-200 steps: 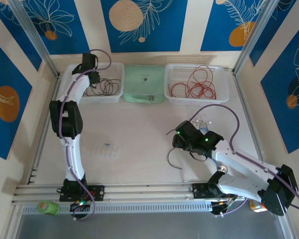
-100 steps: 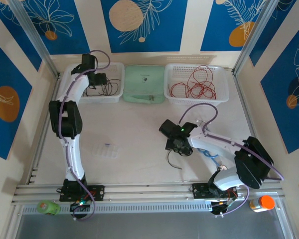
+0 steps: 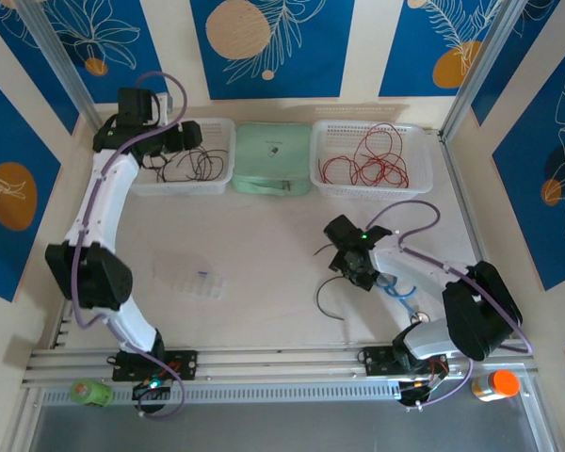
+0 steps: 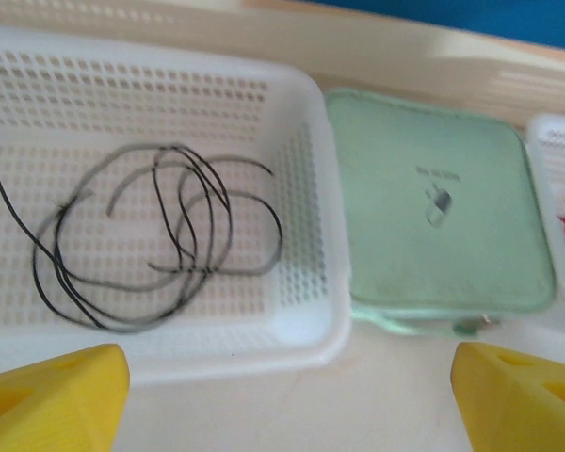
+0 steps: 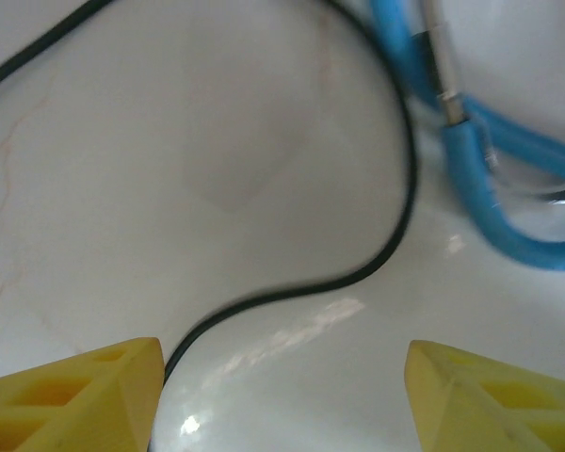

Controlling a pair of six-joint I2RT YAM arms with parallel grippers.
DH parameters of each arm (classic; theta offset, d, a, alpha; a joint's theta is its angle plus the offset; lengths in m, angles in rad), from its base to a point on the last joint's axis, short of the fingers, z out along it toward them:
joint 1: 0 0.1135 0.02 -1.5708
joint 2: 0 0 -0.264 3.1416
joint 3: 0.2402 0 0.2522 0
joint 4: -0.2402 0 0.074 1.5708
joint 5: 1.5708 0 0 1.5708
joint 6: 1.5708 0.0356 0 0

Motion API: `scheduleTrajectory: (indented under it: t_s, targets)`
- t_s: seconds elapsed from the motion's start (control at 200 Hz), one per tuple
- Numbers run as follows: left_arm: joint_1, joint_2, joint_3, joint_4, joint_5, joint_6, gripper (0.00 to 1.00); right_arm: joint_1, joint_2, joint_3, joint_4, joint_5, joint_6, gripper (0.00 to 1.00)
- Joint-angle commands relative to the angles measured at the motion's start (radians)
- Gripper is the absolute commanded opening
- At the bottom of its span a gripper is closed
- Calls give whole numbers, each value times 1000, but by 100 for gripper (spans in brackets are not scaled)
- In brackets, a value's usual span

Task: Untangle the cables

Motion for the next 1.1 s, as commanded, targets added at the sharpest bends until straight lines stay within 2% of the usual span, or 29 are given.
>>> scheduleTrajectory:
  t_s: [0.0,0.27,0.52,0.71,0.9,1.095]
  targets:
    - [-18,-63,-126,11,36,-30,88,-30,-31,-45,51,-56,46,69]
    - [-20,-151,-265,39,20,-31,87,-41,40,-80,131,-82,121,68]
    - [-21,-115,-236,6,-27,39,86,-50,156,-72,200,-86,130,61]
    - [-21,-116,-231,-7,-32,59,86,-44,199,-84,240,-105,126,35]
    - [-21,-144,-239,-36,-55,62,85,-27,279,-38,262,-137,73,0]
    - [-20,-205,-262,-63,-88,55,85,4,308,-11,290,-154,7,0]
